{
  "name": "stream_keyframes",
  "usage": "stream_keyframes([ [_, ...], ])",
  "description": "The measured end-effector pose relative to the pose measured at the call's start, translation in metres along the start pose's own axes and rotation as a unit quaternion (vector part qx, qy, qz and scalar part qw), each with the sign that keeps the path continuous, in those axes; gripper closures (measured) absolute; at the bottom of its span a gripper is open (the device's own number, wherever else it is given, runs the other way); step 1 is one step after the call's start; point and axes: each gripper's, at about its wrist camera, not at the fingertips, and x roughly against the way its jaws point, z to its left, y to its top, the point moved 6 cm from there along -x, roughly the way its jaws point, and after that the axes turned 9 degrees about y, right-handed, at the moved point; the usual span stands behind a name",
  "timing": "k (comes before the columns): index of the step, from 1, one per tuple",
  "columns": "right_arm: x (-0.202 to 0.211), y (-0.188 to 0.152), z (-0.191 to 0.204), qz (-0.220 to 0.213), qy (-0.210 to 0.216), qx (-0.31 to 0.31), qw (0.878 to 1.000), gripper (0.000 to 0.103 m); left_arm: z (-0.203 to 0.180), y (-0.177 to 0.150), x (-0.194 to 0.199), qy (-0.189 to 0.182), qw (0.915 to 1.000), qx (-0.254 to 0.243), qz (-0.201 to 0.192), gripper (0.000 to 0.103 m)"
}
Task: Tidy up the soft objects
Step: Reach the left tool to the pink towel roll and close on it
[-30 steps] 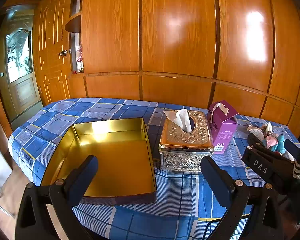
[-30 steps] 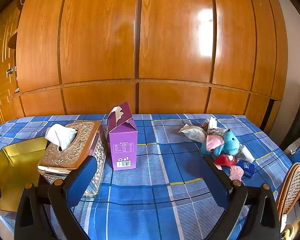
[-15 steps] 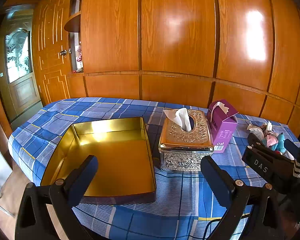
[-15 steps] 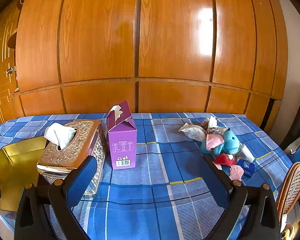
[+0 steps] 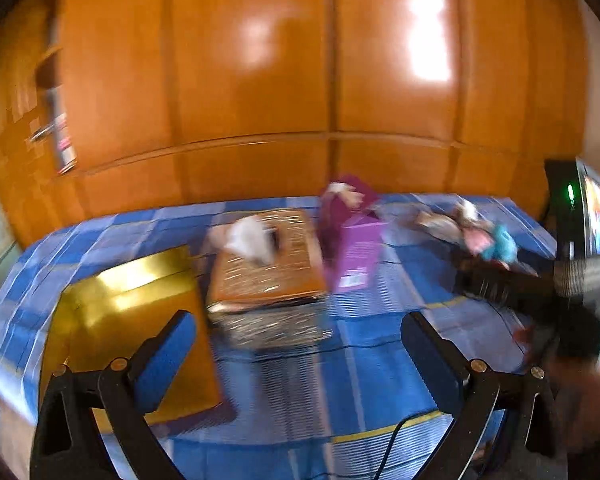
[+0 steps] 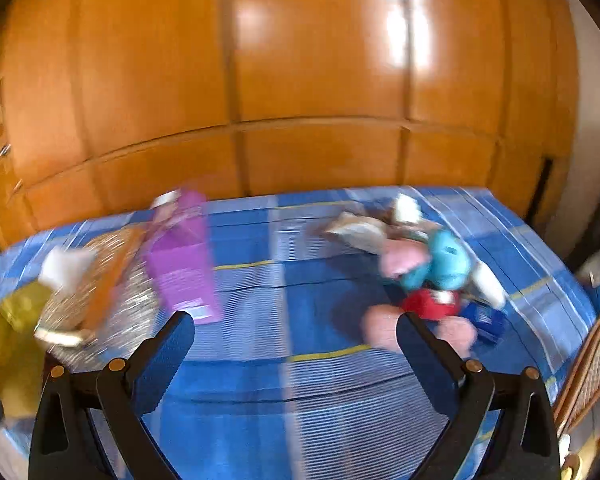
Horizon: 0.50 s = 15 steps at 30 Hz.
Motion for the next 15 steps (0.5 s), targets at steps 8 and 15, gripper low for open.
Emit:
stream_keyframes([
  [8,0.004,0.019,-0.134,0.01,-0.082,-0.088,0.993,0.0,-0.087,0.019,-0.017,-0.078,0.9916,-0.103,0.005,0.0],
  [15,-0.003,0.017,-0.196,0.024,-0.06,-0.184,0.981,0.0,-0.148,0.03,-0.043,-0.121,0.9801,-0.157,0.02,0.0],
])
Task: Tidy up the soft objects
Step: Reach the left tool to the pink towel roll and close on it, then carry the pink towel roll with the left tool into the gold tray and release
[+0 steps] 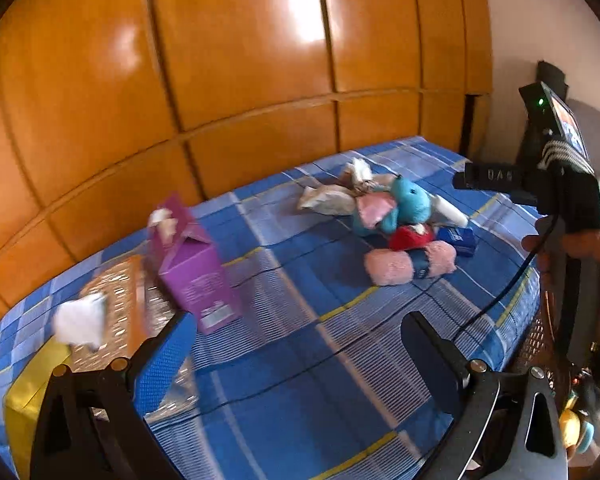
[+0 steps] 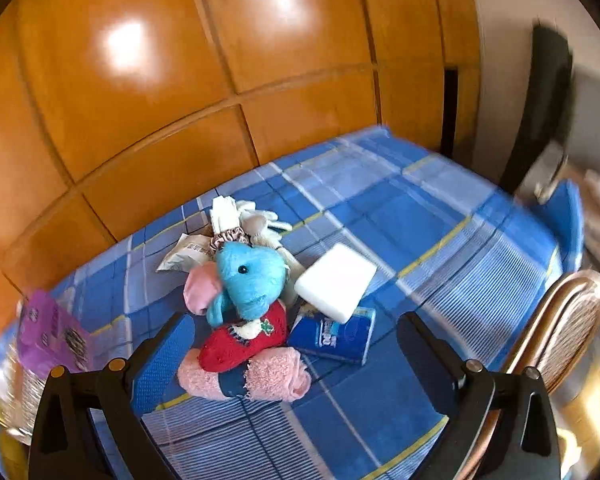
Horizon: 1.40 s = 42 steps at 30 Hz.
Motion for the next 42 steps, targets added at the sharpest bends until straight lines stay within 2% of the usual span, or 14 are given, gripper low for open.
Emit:
stream_keyframes([
  [4,-0.008,0.0,-0.014,0.012,0.054,-0.059,0.997,0.0,-0.026,0.01,-0.026,-0.015,0.9994,-0.016,0.026,0.002],
  [7,-0.015,-0.001,-0.024,0.021,0.084,-0.099,0.991,0.0,-0.042,0.019,-0.05,-0.042,0.9977,-0.025,0.047,0.011],
  [12,-0.018,0.0,-0.03,0.012,0.117,-0.129,0.985,0.002,-0.056,0.025,-0.092,-0.087,0.9918,0.005,0.094,0.027],
  [15,-0.018,0.0,-0.03,0.01,0.127,-0.134,0.983,0.002,-0.064,0.023,-0.117,-0.105,0.9867,0.02,0.122,0.031],
  [20,-0.02,0.001,-0.031,0.013,0.139,-0.138,0.981,0.002,-0.086,0.022,-0.144,-0.123,0.9822,0.025,0.139,0.029],
  [24,-0.022,0.0,-0.03,0.019,0.143,-0.14,0.979,0.002,-0.112,0.024,-0.159,-0.137,0.9819,-0.041,0.123,0.014],
  [26,-0.022,-0.001,-0.03,0.021,0.146,-0.141,0.979,0.002,-0.125,0.027,-0.166,-0.125,0.9832,-0.084,0.102,0.006],
  [30,-0.024,-0.001,-0.03,0.024,0.146,-0.141,0.979,0.002,-0.143,0.034,-0.176,-0.133,0.9796,-0.133,0.072,0.007],
  [31,-0.024,-0.001,-0.03,0.024,0.145,-0.141,0.979,0.002,-0.148,0.032,-0.179,-0.144,0.9759,-0.143,0.08,0.01],
  [32,-0.024,-0.001,-0.03,0.025,0.144,-0.141,0.979,0.003,-0.151,0.029,-0.18,-0.163,0.9718,-0.145,0.089,0.027],
  [33,-0.025,-0.001,-0.03,0.026,0.144,-0.142,0.979,0.004,-0.151,0.026,-0.178,-0.185,0.9684,-0.137,0.096,0.032],
  [35,-0.026,-0.002,-0.031,0.031,0.14,-0.143,0.979,0.006,-0.146,0.025,-0.173,-0.189,0.9693,-0.13,0.089,0.044],
  [38,-0.029,-0.005,-0.033,0.041,0.131,-0.143,0.98,0.015,-0.13,0.021,-0.161,-0.18,0.9731,-0.115,0.086,0.082],
  [42,-0.041,-0.006,-0.026,0.072,0.121,-0.118,0.983,0.034,-0.11,0.003,-0.147,-0.175,0.9755,-0.084,0.103,0.085],
])
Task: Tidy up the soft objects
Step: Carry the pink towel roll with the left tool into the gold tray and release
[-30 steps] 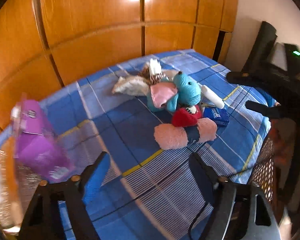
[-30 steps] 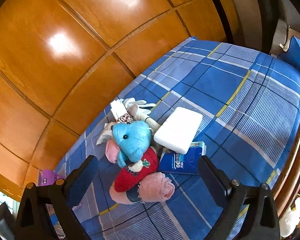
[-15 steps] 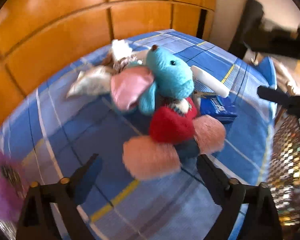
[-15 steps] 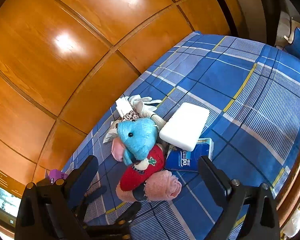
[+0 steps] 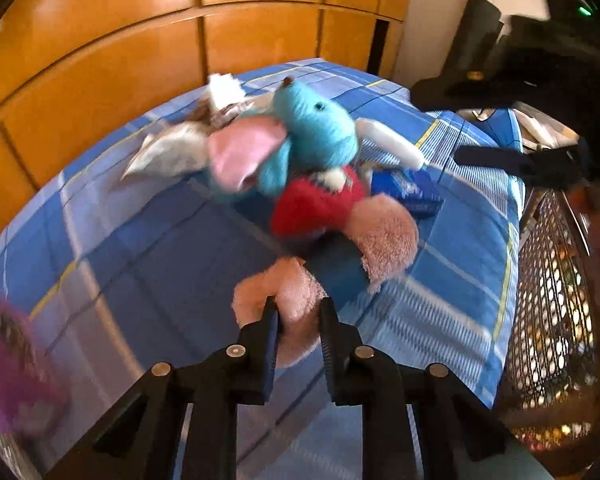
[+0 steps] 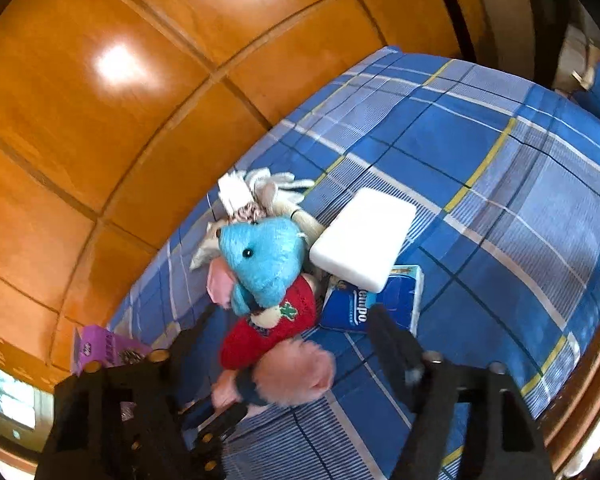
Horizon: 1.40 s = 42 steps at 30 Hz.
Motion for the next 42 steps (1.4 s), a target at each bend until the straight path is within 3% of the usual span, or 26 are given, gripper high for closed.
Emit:
stream_keyframes([
  [8,-0.035,0.025,0.029,0.031,-0.035,0.069,0.996,0.035,0.008,-0.043,0.025,0.005,0.9994,0.031,0.013,0.09],
  [11,-0.057,0.035,0.035,0.036,-0.077,0.12,0.989,0.02,0.014,-0.056,0.038,0.009,0.9989,0.044,0.013,0.09],
  [13,-0.078,0.036,0.035,0.053,-0.097,0.139,0.984,0.02,0.018,-0.063,0.046,0.017,0.9988,0.044,0.012,0.09],
  [14,-0.086,0.034,0.035,0.064,-0.101,0.147,0.982,0.029,0.019,-0.065,0.049,0.024,0.9988,0.042,0.01,0.09],
  [15,-0.093,0.032,0.034,0.07,-0.11,0.155,0.979,0.055,0.021,-0.066,0.05,0.033,0.9986,0.04,0.008,0.09],
  [16,-0.096,0.028,0.033,0.072,-0.117,0.161,0.977,0.055,0.023,-0.069,0.052,0.036,0.9985,0.041,0.01,0.089],
  [19,-0.092,0.024,0.046,0.063,-0.081,0.185,0.977,0.06,0.032,-0.074,0.059,0.049,0.9974,0.053,0.002,0.08],
  [21,-0.088,0.022,0.054,0.061,-0.05,0.188,0.979,0.06,0.038,-0.075,0.063,0.062,0.9966,0.054,-0.003,0.062],
  [24,-0.081,0.019,0.061,0.065,0.002,0.176,0.982,0.06,0.041,-0.069,0.064,0.077,0.9964,0.033,-0.013,0.052],
  [28,-0.078,0.02,0.062,0.063,0.027,0.154,0.986,0.059,0.029,-0.059,0.055,0.087,0.9955,-0.034,-0.018,0.04],
  [31,-0.076,0.021,0.061,0.058,0.031,0.153,0.986,0.06,0.022,-0.051,0.042,0.125,0.987,-0.099,-0.022,0.036],
  [34,-0.075,0.022,0.063,0.056,0.033,0.152,0.986,0.059,0.017,-0.044,0.03,0.131,0.9799,-0.149,-0.018,0.027],
  [38,-0.08,0.022,0.063,0.066,0.032,0.157,0.985,0.06,0.007,-0.04,0.012,0.124,0.9713,-0.203,-0.012,0.029],
  [39,-0.081,0.021,0.062,0.069,0.029,0.16,0.984,0.06,0.006,-0.041,0.007,0.115,0.9721,-0.204,-0.002,0.045],
  [40,-0.083,0.02,0.063,0.072,0.026,0.165,0.983,0.06,0.005,-0.043,0.003,0.091,0.9763,-0.196,0.008,0.055],
  [42,-0.088,0.018,0.064,0.081,0.017,0.178,0.981,0.06,0.011,-0.04,0.004,0.084,0.9831,-0.162,0.007,0.061],
])
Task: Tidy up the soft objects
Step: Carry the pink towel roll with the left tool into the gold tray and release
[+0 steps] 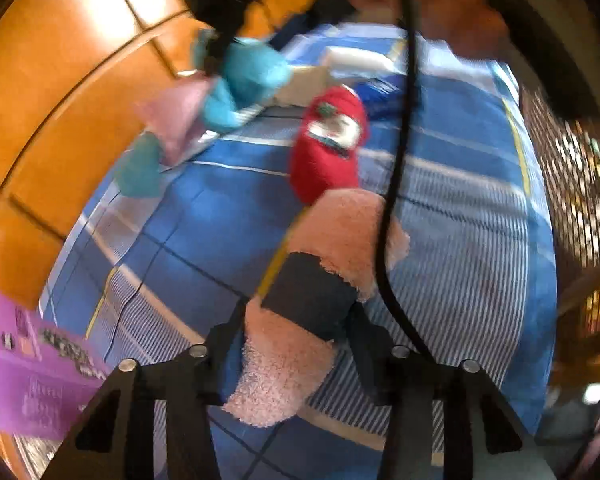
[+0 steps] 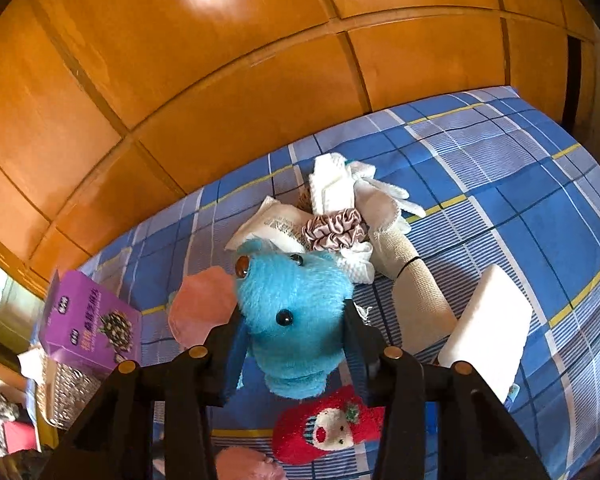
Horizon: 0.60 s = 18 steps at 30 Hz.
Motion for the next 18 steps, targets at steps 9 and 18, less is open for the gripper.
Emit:
stream_keyframes([
  [9,-0.022,-0.015,0.005,0.056,-0.047,0.045,0.996,0.06,0.051,0.0,0.025,-0.027,0.9868,0.159,0.005,0.063],
  [18,-0.043,-0.03,0.009,0.102,-0.083,0.084,0.988,0.059,0.17,0.07,0.084,0.027,0.9523,0.296,-0.069,0.062],
])
